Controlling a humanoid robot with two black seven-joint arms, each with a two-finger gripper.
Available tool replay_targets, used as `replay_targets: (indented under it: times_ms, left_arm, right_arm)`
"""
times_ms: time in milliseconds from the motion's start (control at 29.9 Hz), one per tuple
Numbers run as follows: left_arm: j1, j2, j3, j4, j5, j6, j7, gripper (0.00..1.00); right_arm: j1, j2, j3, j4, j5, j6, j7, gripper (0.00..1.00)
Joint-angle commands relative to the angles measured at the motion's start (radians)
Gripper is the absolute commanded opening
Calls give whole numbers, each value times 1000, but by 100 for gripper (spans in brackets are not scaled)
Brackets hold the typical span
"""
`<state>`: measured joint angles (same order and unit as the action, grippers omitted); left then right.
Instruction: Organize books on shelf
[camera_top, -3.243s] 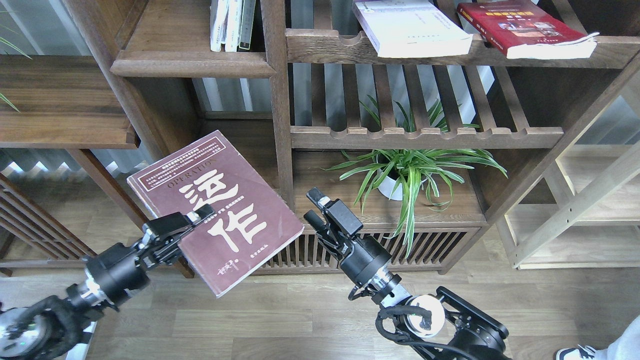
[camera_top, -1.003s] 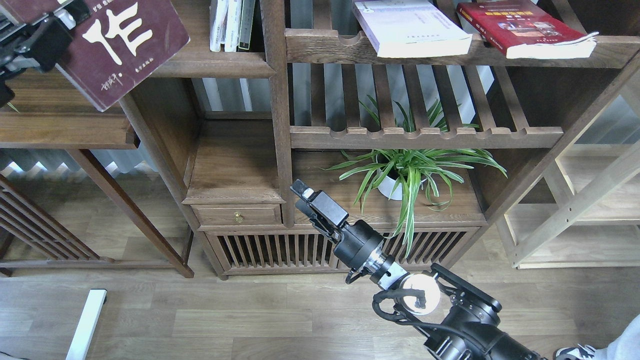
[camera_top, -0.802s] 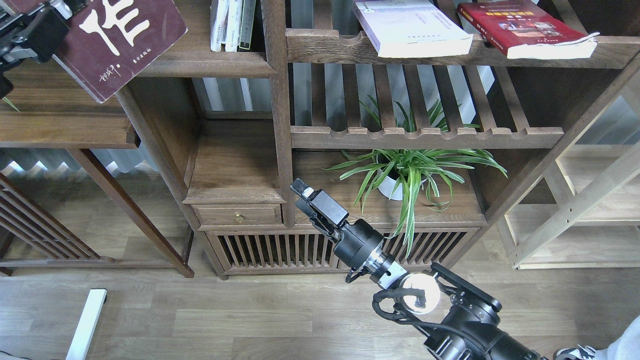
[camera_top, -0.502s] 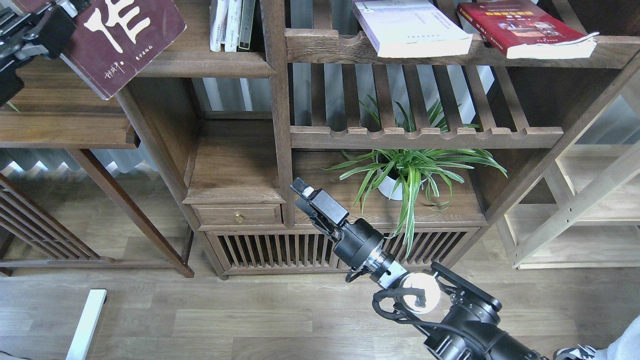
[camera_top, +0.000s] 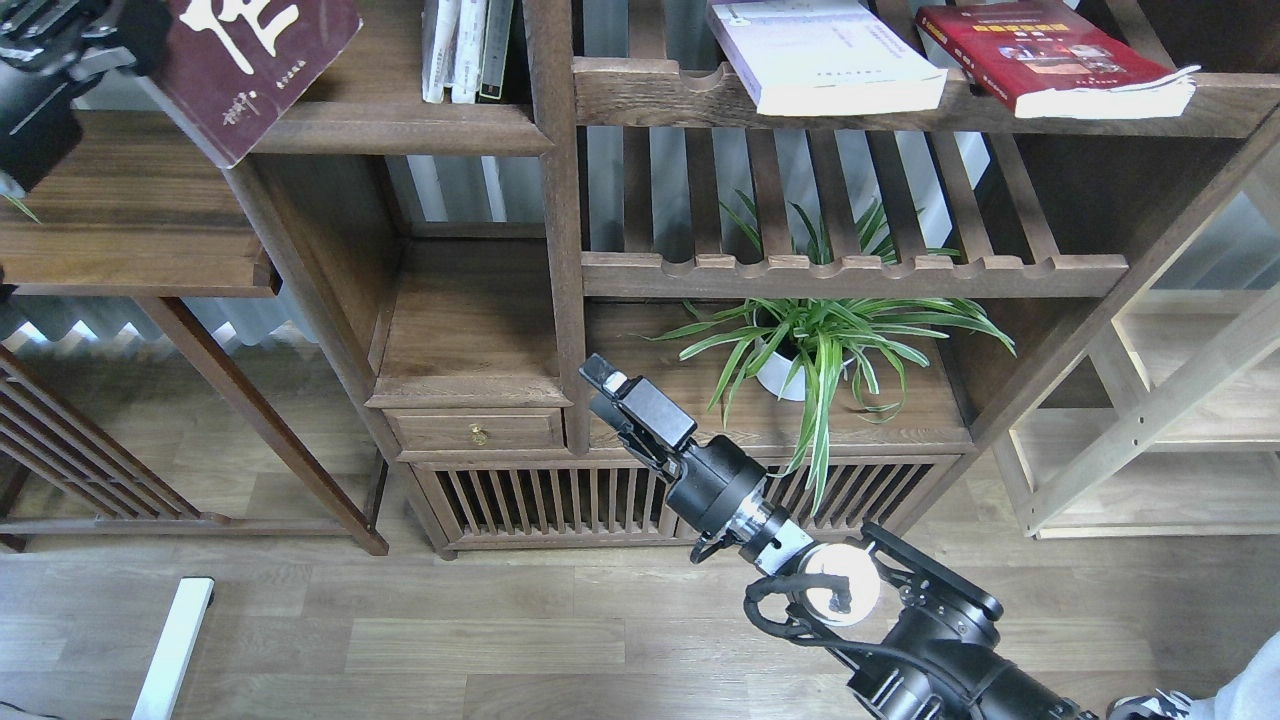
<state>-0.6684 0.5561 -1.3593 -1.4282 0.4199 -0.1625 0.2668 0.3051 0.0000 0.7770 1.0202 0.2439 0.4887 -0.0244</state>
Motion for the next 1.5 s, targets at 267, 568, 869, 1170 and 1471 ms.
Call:
replay_targets:
  times_ms: [267,568,869,1170,1471]
  left_arm:
    - [-118,-38,101,35,118,115,-1,1]
    - [-212,-54,209,69,171,201,-43,1]
    - [-286,-56,261,133,226,235,-63,1]
    - [-358,-80,338,239,227,242,-115,2]
    - [-482,-180,431,437,221,230,-175,2]
  right_arm:
    - [8,0,1,0,0,0,1,99]
    - [8,0,-7,1,0,0,0,98]
    - [9,0,-41,5,0,0,1,98]
    - [9,0,-35,6,0,0,1,98]
    - [5,0,-31,14,2,0,1,98]
